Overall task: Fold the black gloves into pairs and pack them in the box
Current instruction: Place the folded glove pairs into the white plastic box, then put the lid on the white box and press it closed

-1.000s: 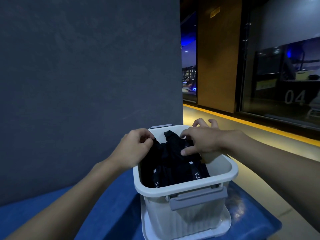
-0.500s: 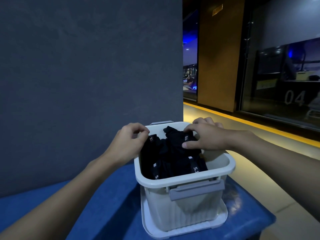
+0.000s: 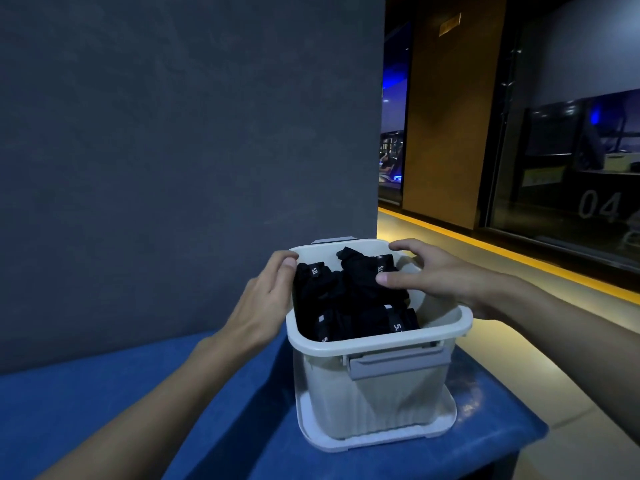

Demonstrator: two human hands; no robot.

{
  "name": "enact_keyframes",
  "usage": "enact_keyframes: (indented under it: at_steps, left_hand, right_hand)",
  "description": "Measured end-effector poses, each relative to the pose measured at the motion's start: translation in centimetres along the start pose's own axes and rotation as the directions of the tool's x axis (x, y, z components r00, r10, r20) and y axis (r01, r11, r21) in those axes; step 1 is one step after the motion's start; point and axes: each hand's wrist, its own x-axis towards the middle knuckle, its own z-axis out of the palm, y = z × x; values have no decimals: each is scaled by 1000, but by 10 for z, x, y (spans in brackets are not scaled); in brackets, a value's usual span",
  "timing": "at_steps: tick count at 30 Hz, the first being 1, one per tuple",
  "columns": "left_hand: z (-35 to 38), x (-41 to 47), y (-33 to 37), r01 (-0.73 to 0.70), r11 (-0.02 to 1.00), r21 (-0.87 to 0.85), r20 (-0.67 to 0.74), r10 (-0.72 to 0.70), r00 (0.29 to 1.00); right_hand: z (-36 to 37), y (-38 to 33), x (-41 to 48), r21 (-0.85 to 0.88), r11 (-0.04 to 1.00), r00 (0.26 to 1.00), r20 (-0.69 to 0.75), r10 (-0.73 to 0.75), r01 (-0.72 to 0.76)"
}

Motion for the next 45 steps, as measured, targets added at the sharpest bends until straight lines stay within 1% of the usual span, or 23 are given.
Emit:
enact_keyframes:
  at_steps: [5,8,11,16,20,23,27,29,30,33,36,39,42,45]
  left_hand:
    - [-7,-3,3,-62,996,-63,-156,52,986]
    - [-25,-2,2,-59,995,-76,-180,45,983]
    - [-51,-9,-4,-28,999,-19,-174,25,984]
    - [-102,-35,-26,72,988,138,-197,-44,979]
    - [-142,-62,-45,134,976,174,-219,-95,971]
    - [-164,-81,-56,163,962,219,-250,-106,962]
    - [-183,-99,-66,209,930,302,-258,-131,957]
    - [-189,-104,-68,226,914,336,-228,-154,961]
    - [-191,-105,-66,224,901,372,-192,-161,968]
    - [-199,-112,-64,185,872,453,-25,-195,981]
    - [-208,-126,-70,154,885,439,103,-220,970]
    - [-218,-138,-75,83,916,394,175,-163,971]
    - [-215,-143,-73,26,934,357,197,-102,975]
    - [-201,-143,-70,10,944,330,122,-53,991]
  right_hand:
    - [4,-18,-4,89,995,999,-38,-39,42]
    - [13,-34,-2,96,992,996,-50,-76,80]
    - [32,-46,4,81,989,992,-26,-121,123]
    - [86,-58,17,124,979,982,81,-172,161]
    - [134,-71,28,123,978,970,157,-186,167]
    - [164,-78,36,121,978,959,211,-191,168]
    - [189,-90,45,166,970,951,227,-212,177]
    - [193,-96,46,157,972,950,232,-210,176]
    - [193,-96,47,147,974,952,229,-204,173]
    - [192,-93,45,148,979,956,237,-175,143]
    - [187,-88,40,130,980,952,251,-176,147]
    - [180,-82,32,131,981,947,271,-174,143]
    - [173,-71,27,167,980,948,281,-149,105]
    - [168,-61,13,170,980,956,255,-148,107]
